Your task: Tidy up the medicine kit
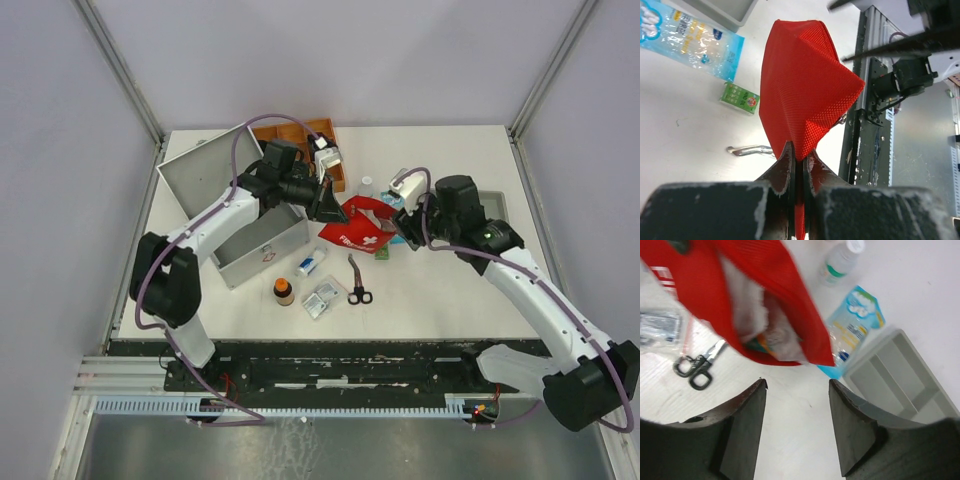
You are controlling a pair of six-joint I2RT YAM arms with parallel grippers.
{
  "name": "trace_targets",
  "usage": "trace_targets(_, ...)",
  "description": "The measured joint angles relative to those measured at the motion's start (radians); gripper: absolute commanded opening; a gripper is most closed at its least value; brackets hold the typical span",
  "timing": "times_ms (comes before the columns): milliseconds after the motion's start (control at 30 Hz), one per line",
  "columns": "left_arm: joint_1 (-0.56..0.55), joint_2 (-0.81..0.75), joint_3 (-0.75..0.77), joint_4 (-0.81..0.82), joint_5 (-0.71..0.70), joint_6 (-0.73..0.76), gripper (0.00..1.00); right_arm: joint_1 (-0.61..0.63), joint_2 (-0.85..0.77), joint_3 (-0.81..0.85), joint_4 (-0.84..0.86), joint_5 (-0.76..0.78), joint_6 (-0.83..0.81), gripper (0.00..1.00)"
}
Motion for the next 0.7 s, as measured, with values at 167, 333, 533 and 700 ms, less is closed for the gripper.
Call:
trace_targets(167,0.000,-0.012,-0.008,-0.004,0.056,0.014,0.03,-0.113,-0.004,0.000,-0.013,-0.004,-0.016,0.72)
trace_targets(333,0.000,-0.042,-0.014,-0.007,0.108,0.042,0.03,-0.153,-0.003,0.000,-0.023,-0.056,-0.038,0.76)
trace_targets(533,0.000,-0.059,-0.016,-0.007,0.158,0.049,0.03,-0.159,0.027,0.000,-0.034,-0.145,-0.045,0.78)
trace_targets(700,0.000,-0.059,-0.022,-0.011,0.183,0.049,0.03,-0.159,0.069,0.000,-0.008,-0.163,-0.011,0.78)
